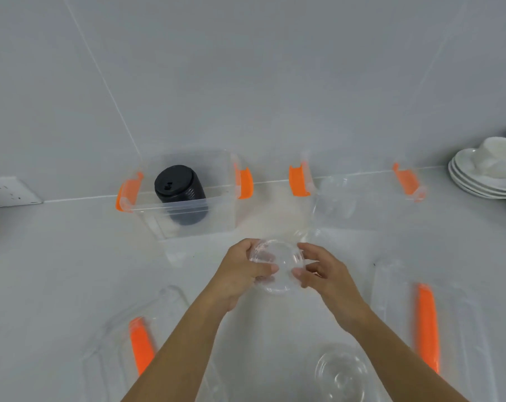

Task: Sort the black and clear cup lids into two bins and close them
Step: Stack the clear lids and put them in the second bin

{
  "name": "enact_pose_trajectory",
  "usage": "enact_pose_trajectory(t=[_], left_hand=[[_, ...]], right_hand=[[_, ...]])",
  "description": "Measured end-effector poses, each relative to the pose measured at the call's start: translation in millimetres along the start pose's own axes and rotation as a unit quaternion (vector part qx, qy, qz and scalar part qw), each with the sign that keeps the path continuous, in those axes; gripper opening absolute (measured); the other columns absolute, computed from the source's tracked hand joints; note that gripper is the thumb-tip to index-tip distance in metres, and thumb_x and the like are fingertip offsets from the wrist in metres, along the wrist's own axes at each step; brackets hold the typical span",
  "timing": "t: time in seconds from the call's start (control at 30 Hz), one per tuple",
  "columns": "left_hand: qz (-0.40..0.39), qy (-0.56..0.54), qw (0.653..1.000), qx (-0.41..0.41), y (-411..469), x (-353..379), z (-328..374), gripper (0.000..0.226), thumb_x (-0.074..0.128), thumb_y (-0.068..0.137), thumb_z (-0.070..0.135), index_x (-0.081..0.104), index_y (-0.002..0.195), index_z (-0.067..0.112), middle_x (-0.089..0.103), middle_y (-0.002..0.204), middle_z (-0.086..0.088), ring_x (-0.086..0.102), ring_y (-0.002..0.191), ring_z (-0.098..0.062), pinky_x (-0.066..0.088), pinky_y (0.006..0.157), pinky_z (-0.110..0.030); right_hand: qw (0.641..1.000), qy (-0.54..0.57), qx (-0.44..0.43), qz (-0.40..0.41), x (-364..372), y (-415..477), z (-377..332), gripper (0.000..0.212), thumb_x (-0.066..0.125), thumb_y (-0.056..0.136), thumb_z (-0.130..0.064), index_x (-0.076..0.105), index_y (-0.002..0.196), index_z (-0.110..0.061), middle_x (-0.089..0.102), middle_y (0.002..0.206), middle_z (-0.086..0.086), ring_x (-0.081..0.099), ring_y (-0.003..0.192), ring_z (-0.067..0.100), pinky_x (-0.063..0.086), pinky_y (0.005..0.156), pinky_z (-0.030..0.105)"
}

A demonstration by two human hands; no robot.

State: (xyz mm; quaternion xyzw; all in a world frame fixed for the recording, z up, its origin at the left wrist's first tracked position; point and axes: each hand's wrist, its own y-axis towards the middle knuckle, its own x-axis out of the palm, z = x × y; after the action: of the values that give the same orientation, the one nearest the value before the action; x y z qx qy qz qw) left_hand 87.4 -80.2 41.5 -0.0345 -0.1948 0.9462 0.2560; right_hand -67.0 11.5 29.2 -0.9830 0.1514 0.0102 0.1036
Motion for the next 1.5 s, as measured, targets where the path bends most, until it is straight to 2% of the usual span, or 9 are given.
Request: enact_pose_trajectory(t=[0.2, 0.4, 0.8, 1.0, 1.07, 1.13, 1.27, 1.37, 1.5], left_hand=[[0.068, -0.020, 0.997, 0.021, 22.6, 45.2, 8.1, 0.050, 0.072, 0.072, -0.003, 0.052, 0.116, 0.013, 0.058, 0.102, 0.000, 0.061, 0.085, -0.014, 0.056, 0.076, -0.031], [0.104, 0.023, 0.994, -0.004, 52.5, 69.6, 8.9, 0.027, 0.062, 0.082, 0.007, 0.058, 0.108, 0.009, 0.063, 0.102, -0.007, 0.060, 0.088, -0.020, 0.050, 0.078, -0.028], [0.163, 0.176, 0.971, -0.006, 81.6, 83.6, -10.0, 0.030, 0.061, 0.082, 0.013, 0.057, 0.111, 0.013, 0.063, 0.105, -0.001, 0.060, 0.098, -0.018, 0.050, 0.089, -0.032], [0.181, 0.190, 0.965, 0.008, 91.3, 86.4, -17.4, 0.030, 0.063, 0.079, 0.012, 0.058, 0.109, 0.014, 0.058, 0.111, -0.003, 0.059, 0.096, -0.017, 0.050, 0.086, -0.029], [0.184, 0.206, 0.961, 0.010, 93.4, 86.0, -20.2, 0.031, 0.063, 0.079, 0.011, 0.057, 0.110, 0.014, 0.056, 0.114, -0.005, 0.058, 0.095, -0.017, 0.050, 0.085, -0.029], [0.189, 0.224, 0.956, 0.005, 93.1, 86.5, -23.4, 0.033, 0.063, 0.080, 0.015, 0.056, 0.112, 0.012, 0.054, 0.118, -0.007, 0.058, 0.097, -0.019, 0.050, 0.087, -0.029], [0.229, 0.340, 0.912, -0.020, 93.8, 86.7, -28.9, 0.038, 0.061, 0.085, 0.032, 0.059, 0.111, 0.004, 0.039, 0.131, -0.010, 0.046, 0.116, -0.028, 0.039, 0.099, -0.033], [0.241, 0.419, 0.875, -0.031, 92.9, 88.3, -30.9, 0.037, 0.056, 0.086, 0.039, 0.066, 0.102, 0.008, 0.041, 0.137, -0.009, 0.036, 0.123, -0.029, 0.033, 0.100, -0.035], [0.252, 0.373, 0.889, -0.081, 93.0, 93.1, -29.5, 0.031, 0.062, 0.082, 0.037, 0.069, 0.097, 0.011, 0.042, 0.138, -0.004, 0.030, 0.128, -0.029, 0.027, 0.104, -0.037]], right_hand=[[0.994, 0.067, 0.012, 0.082, -34.5, 23.5, -9.0, 0.027, 0.065, 0.079, 0.002, 0.067, 0.105, -0.004, 0.068, 0.089, 0.012, 0.055, 0.064, 0.017, 0.047, 0.059, 0.022], [0.989, 0.068, 0.058, 0.118, -58.3, 48.2, 1.5, 0.021, 0.064, 0.079, 0.003, 0.067, 0.099, -0.003, 0.066, 0.082, 0.011, 0.054, 0.064, 0.018, 0.043, 0.059, 0.026], [0.988, -0.059, 0.103, 0.099, -68.5, 81.9, 23.6, 0.012, 0.061, 0.080, -0.006, 0.070, 0.088, -0.009, 0.065, 0.082, 0.009, 0.055, 0.074, 0.018, 0.044, 0.069, 0.030], [0.985, -0.109, 0.103, 0.091, -71.8, 89.3, 24.8, 0.022, 0.061, 0.077, -0.006, 0.060, 0.089, 0.012, 0.052, 0.076, 0.028, 0.043, 0.068, 0.024, 0.036, 0.064, 0.033], [0.983, -0.122, 0.112, 0.073, -72.3, 91.1, 27.7, 0.026, 0.059, 0.078, -0.007, 0.052, 0.081, 0.018, 0.040, 0.071, 0.012, 0.034, 0.066, 0.021, 0.028, 0.062, 0.028], [0.982, -0.131, 0.120, 0.072, -71.6, 92.3, 30.1, 0.024, 0.059, 0.081, -0.011, 0.048, 0.064, 0.002, 0.035, 0.080, 0.003, 0.035, 0.063, 0.017, 0.032, 0.059, 0.023], [0.977, -0.160, 0.117, 0.081, -69.0, 92.2, 35.8, 0.023, 0.058, 0.086, -0.016, 0.062, 0.087, 0.007, 0.034, 0.112, 0.000, 0.046, 0.104, 0.021, 0.038, 0.092, 0.029], [0.977, -0.162, 0.115, 0.083, -66.7, 91.2, 35.2, 0.022, 0.060, 0.084, -0.014, 0.063, 0.085, 0.008, 0.035, 0.115, 0.000, 0.046, 0.107, 0.022, 0.038, 0.088, 0.028], [0.969, -0.191, 0.138, 0.078, -64.9, 91.7, 36.1, 0.012, 0.058, 0.083, -0.013, 0.055, 0.074, -0.006, 0.036, 0.113, -0.002, 0.046, 0.106, 0.026, 0.041, 0.096, 0.039]])
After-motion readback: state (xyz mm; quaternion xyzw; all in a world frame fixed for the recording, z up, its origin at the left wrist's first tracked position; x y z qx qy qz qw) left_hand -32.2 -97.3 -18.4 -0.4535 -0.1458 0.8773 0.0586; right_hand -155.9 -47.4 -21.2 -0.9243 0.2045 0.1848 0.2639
